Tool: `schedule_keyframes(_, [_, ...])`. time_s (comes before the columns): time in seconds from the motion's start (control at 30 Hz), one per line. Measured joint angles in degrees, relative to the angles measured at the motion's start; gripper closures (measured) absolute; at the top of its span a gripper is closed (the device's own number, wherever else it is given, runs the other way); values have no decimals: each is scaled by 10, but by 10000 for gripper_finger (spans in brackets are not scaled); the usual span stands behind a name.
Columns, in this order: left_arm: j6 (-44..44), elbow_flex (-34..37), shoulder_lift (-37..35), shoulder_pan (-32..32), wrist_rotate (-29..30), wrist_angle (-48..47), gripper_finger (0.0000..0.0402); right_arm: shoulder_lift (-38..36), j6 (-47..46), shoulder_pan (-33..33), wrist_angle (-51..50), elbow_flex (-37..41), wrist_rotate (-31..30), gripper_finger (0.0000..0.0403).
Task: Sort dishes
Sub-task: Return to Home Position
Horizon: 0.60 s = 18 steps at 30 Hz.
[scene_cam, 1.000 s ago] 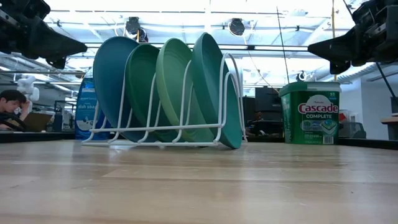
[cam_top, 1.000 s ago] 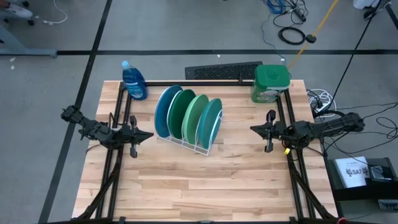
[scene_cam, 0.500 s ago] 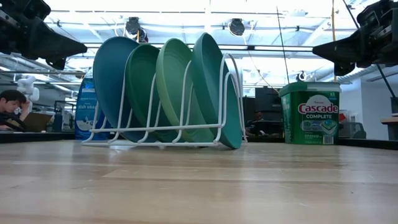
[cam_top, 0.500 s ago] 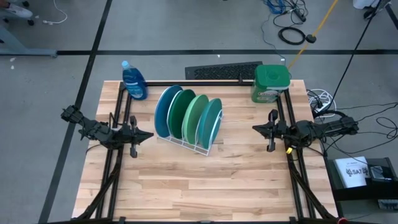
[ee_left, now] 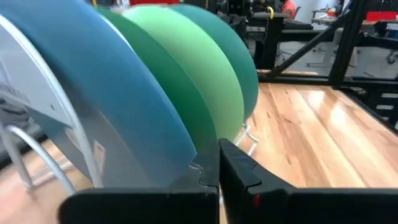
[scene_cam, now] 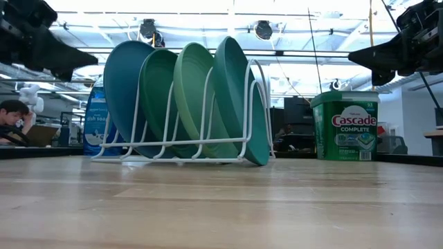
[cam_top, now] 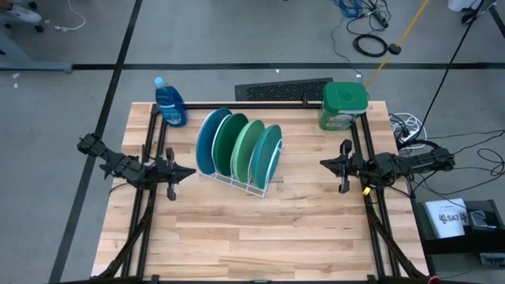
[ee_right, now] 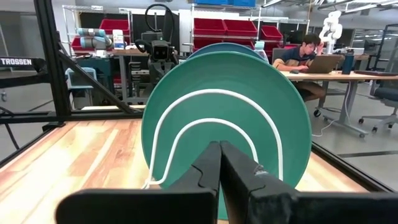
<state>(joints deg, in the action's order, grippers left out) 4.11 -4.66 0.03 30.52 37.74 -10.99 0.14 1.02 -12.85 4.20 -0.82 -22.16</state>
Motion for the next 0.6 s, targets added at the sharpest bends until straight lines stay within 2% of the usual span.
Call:
schedule_keyframes(0.3, [-2,2,6,0,-6,10,402,0,5,0,-1,0,0,403])
schedule_keyframes(0.6, [-62,25,6,0,-60,98,402,0,2,0,-1,0,0,403])
